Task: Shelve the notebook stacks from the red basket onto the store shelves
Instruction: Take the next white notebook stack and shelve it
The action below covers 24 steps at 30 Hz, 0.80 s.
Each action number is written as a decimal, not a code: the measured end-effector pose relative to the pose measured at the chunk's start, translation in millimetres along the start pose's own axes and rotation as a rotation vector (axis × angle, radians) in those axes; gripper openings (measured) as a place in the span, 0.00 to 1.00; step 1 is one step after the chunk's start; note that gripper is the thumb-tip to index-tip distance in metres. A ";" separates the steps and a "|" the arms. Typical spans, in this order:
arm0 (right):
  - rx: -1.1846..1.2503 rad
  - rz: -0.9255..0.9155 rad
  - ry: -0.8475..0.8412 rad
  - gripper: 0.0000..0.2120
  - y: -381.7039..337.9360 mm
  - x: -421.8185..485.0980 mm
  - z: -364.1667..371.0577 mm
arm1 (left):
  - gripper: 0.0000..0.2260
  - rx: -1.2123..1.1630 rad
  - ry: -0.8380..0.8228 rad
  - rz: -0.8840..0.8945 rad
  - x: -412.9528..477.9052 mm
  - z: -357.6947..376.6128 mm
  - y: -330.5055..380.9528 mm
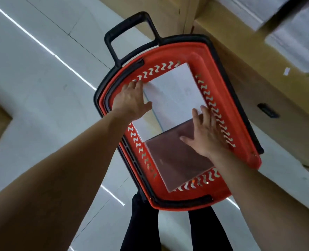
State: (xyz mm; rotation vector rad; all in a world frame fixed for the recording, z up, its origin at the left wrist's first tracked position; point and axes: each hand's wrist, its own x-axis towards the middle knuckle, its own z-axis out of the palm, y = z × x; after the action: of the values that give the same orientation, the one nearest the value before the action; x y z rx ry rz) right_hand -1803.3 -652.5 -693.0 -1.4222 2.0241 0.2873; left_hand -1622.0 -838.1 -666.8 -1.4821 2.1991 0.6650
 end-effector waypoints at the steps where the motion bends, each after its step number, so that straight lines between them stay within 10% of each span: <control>1: -0.006 0.001 0.033 0.53 0.1 0.0 9.7 | 0.37 0.008 -0.008 -0.004 7.5 5.2 0.3; 24: 0.124 0.032 0.097 0.56 4.5 4.1 46.0 | 0.42 0.000 -0.077 0.021 34.4 12.0 7.5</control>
State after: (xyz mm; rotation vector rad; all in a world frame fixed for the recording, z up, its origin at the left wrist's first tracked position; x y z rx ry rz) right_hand -1791.0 -630.3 -731.8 -1.3510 2.1059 0.1062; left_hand -1640.4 -854.0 -694.9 -1.4116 2.1594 0.7168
